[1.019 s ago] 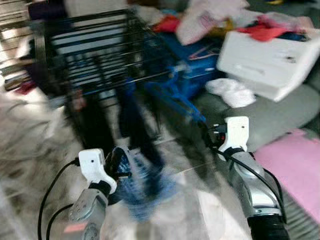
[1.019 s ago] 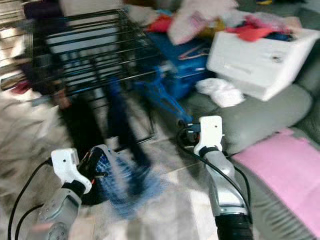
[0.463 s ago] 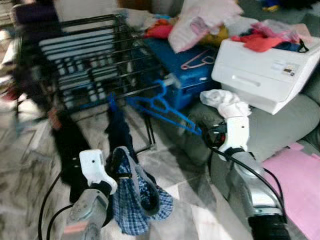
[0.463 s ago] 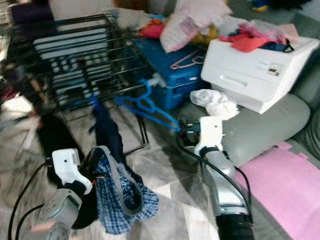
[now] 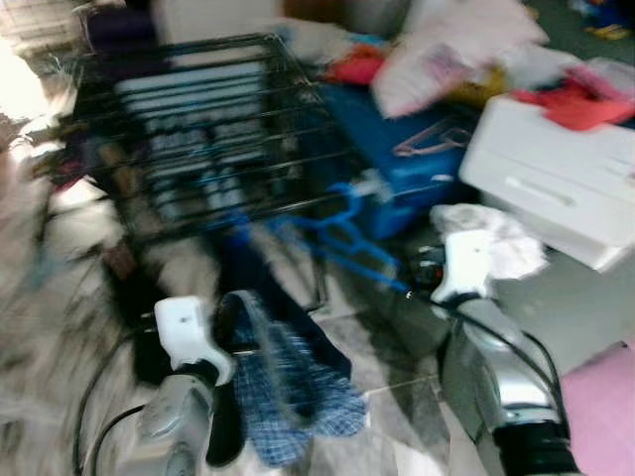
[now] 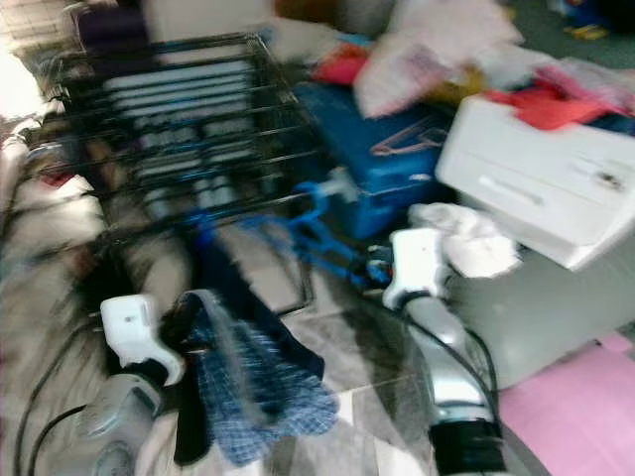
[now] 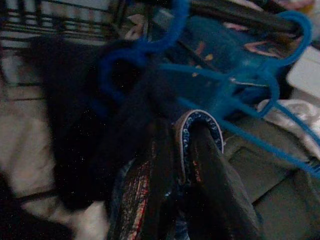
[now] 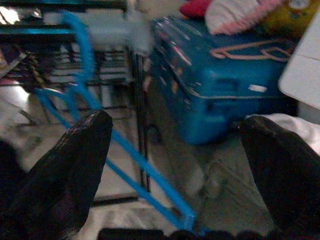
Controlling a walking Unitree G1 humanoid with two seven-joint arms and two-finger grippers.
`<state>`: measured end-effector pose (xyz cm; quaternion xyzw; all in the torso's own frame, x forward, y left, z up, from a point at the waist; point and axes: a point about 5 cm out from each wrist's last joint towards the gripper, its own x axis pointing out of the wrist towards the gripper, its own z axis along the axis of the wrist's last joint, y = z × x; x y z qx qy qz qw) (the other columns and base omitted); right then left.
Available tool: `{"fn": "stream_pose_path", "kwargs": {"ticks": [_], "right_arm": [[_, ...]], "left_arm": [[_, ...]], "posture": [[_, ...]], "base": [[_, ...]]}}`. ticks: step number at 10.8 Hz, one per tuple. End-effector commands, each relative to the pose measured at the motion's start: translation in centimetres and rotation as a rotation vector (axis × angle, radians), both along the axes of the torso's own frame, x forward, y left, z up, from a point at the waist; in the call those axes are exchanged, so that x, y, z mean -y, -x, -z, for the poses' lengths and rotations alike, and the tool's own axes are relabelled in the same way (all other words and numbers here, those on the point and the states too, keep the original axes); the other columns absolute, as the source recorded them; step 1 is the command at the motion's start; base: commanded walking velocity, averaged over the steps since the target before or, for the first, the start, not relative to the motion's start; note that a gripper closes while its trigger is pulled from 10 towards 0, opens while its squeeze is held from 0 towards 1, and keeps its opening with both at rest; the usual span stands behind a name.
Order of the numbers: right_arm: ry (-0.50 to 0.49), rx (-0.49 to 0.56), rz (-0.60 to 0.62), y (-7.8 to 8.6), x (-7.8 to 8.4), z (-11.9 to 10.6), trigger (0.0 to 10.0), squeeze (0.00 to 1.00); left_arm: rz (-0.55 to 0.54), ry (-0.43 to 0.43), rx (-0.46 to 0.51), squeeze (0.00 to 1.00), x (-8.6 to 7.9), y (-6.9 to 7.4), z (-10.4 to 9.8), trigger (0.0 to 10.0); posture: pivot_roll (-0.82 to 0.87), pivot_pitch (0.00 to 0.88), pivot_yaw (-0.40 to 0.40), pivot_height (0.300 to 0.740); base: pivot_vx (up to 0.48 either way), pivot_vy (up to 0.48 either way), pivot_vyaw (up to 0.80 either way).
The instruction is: Hang hanger
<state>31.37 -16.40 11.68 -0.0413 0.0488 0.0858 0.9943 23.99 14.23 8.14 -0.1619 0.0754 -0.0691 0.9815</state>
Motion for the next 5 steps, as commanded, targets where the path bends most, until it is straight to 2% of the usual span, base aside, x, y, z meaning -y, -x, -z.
{"fn": "stream_pose_path", "kwargs": {"ticks": [1, 2, 5], "right_arm": [[0.009, -0.014, 0.014, 0.0, 1.3, 0.0, 10.0, 0.0], [0.019, -0.027, 0.002, -0.2, 1.9, 0.0, 10.0, 0.0], [0.07, -0.087, -0.148, -0.8, 3.0, 0.0, 10.0, 0.0]], "left_arm": [[0.016, -0.001, 0.01, 0.0, 0.5, 0.0, -0.4, 10.0], [0.012, 0.001, 0.009, 0.0, 0.4, 0.0, -0.4, 10.0], [0.003, -0.009, 0.005, 0.0, 0.0, 0.1, -0.5, 10.0]], "posture": [[-0.08, 0.0, 0.034, 0.74], [-0.08, 0.0, 0.037, 0.74], [-0.07, 0.027, 0.046, 0.74]], "base": [[0.266, 0.0, 0.0], [0.0, 0.0, 0.0], [0.0, 0.0, 0.0]]}}
